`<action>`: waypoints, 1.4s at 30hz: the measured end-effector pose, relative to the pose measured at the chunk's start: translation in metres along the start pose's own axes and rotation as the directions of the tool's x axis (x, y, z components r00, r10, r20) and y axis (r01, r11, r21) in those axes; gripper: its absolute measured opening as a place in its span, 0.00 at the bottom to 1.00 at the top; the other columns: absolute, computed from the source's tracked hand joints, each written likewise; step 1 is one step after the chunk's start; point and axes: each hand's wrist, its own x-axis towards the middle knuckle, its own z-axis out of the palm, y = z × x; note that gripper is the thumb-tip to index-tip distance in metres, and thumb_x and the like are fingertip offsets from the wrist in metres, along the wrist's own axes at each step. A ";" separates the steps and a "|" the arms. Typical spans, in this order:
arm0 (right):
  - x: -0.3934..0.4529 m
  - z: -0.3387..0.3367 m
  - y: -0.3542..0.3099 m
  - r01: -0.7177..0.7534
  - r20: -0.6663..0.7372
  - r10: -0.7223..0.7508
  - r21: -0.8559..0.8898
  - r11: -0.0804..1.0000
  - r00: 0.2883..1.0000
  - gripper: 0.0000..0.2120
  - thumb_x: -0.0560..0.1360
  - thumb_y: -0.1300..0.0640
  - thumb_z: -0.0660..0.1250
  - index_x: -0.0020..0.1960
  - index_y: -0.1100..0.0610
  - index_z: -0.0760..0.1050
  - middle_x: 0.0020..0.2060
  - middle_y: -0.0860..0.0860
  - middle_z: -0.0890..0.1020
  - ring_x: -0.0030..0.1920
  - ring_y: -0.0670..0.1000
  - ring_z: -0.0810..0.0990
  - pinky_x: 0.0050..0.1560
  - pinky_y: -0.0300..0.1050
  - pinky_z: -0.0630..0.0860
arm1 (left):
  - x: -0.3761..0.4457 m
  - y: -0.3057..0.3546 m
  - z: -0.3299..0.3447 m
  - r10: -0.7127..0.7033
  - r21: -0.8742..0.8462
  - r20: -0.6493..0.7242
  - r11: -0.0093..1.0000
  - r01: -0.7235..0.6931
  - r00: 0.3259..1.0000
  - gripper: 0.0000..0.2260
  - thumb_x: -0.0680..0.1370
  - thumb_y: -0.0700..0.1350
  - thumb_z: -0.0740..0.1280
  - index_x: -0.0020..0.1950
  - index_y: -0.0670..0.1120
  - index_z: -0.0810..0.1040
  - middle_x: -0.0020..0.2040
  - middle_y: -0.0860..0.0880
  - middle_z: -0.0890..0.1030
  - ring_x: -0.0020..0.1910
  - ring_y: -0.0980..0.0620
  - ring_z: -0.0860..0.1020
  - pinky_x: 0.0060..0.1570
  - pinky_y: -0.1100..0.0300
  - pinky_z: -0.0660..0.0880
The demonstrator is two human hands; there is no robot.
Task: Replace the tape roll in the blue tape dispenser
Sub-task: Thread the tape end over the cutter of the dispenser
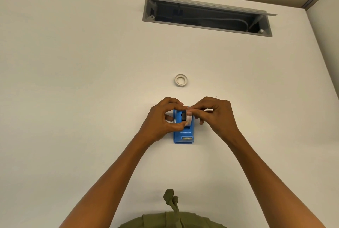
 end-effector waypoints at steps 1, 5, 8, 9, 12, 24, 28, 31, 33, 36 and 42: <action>0.001 0.000 0.000 0.006 -0.001 -0.006 -0.010 1.000 1.000 0.02 0.68 0.59 0.73 0.41 0.55 0.83 0.35 0.48 0.82 0.32 0.45 0.79 0.28 0.34 0.74 | 0.000 0.000 0.000 0.003 -0.001 -0.001 1.000 -0.003 1.000 0.17 0.66 0.44 0.76 0.53 0.50 0.79 0.53 0.55 0.74 0.50 0.60 0.75 0.42 0.72 0.75; 0.002 0.001 0.002 0.061 -0.008 -0.062 -0.084 0.995 0.998 0.02 0.70 0.60 0.72 0.42 0.56 0.83 0.35 0.48 0.81 0.34 0.44 0.79 0.29 0.33 0.74 | 0.000 0.001 0.000 -0.005 0.000 -0.001 1.000 0.005 1.000 0.17 0.66 0.44 0.76 0.53 0.49 0.79 0.54 0.54 0.75 0.50 0.58 0.75 0.43 0.70 0.76; -0.003 0.002 0.003 0.151 -0.039 -0.161 -0.179 0.972 0.986 0.03 0.70 0.57 0.71 0.42 0.55 0.83 0.35 0.47 0.82 0.34 0.46 0.79 0.32 0.39 0.78 | 0.000 0.001 0.001 -0.012 0.001 0.000 1.000 0.012 1.000 0.17 0.66 0.44 0.76 0.53 0.49 0.79 0.54 0.54 0.75 0.50 0.57 0.75 0.43 0.70 0.76; -0.006 0.003 0.004 0.172 -0.058 -0.188 -0.200 0.964 0.981 0.04 0.70 0.56 0.71 0.42 0.56 0.83 0.35 0.49 0.82 0.34 0.48 0.79 0.34 0.44 0.79 | 0.000 0.001 0.001 -0.013 0.002 0.002 1.000 0.013 1.000 0.17 0.66 0.44 0.76 0.53 0.49 0.79 0.54 0.54 0.74 0.50 0.57 0.75 0.43 0.70 0.75; -0.012 0.006 0.008 0.217 -0.107 -0.251 -0.257 0.942 0.962 0.05 0.71 0.57 0.71 0.43 0.58 0.83 0.36 0.52 0.83 0.35 0.49 0.79 0.34 0.49 0.80 | 0.000 0.000 0.001 -0.009 0.003 0.004 1.000 0.009 1.000 0.18 0.66 0.44 0.76 0.54 0.49 0.79 0.54 0.54 0.74 0.50 0.57 0.75 0.43 0.70 0.75; 0.026 -0.015 -0.011 0.076 0.318 0.015 -0.274 0.959 0.948 0.04 0.72 0.58 0.69 0.40 0.51 0.80 0.33 0.41 0.80 0.31 0.42 0.78 0.31 0.31 0.74 | 0.000 -0.002 0.000 0.023 -0.015 0.015 1.000 -0.023 1.000 0.17 0.66 0.44 0.76 0.53 0.51 0.77 0.52 0.60 0.74 0.52 0.60 0.74 0.44 0.68 0.76; 0.037 -0.019 -0.019 0.036 0.442 0.108 -0.305 0.952 0.891 0.04 0.72 0.56 0.69 0.39 0.50 0.80 0.32 0.45 0.81 0.31 0.40 0.77 0.32 0.30 0.73 | -0.001 -0.002 0.001 0.031 -0.005 0.026 1.000 -0.031 0.999 0.18 0.66 0.45 0.76 0.51 0.55 0.74 0.51 0.63 0.72 0.51 0.60 0.74 0.44 0.66 0.76; 0.038 -0.020 -0.020 0.051 0.437 0.103 -0.326 0.944 0.893 0.04 0.73 0.55 0.68 0.40 0.48 0.79 0.35 0.43 0.81 0.36 0.39 0.77 0.37 0.30 0.72 | -0.004 -0.002 0.002 0.026 0.010 0.045 1.000 -0.027 0.999 0.22 0.66 0.51 0.74 0.56 0.61 0.69 0.53 0.63 0.71 0.54 0.61 0.73 0.45 0.71 0.75; 0.035 -0.018 -0.019 0.121 0.392 0.055 -0.410 0.904 0.918 0.03 0.73 0.53 0.68 0.41 0.50 0.79 0.36 0.41 0.78 0.40 0.43 0.75 0.41 0.36 0.70 | -0.008 -0.003 0.001 -0.030 -0.020 0.076 0.999 0.032 0.997 0.33 0.63 0.55 0.76 0.64 0.62 0.63 0.60 0.63 0.70 0.59 0.63 0.71 0.47 0.75 0.73; 0.024 -0.010 -0.017 0.313 0.320 -0.138 -0.600 0.736 0.937 0.07 0.73 0.52 0.67 0.45 0.55 0.79 0.42 0.47 0.74 0.46 0.48 0.69 0.44 0.44 0.68 | -0.014 -0.007 0.002 -0.046 0.075 0.167 0.997 0.034 0.985 0.50 0.56 0.59 0.78 0.70 0.65 0.51 0.70 0.61 0.63 0.64 0.65 0.64 0.56 0.73 0.68; -0.009 0.001 -0.014 0.447 0.213 -0.438 -0.706 0.549 0.873 0.08 0.73 0.53 0.67 0.38 0.56 0.78 0.57 0.53 0.78 0.63 0.50 0.68 0.59 0.52 0.63 | -0.021 -0.014 0.012 0.000 0.210 0.143 0.977 -0.030 0.990 0.48 0.61 0.55 0.77 0.72 0.58 0.51 0.72 0.55 0.60 0.66 0.60 0.59 0.67 0.56 0.64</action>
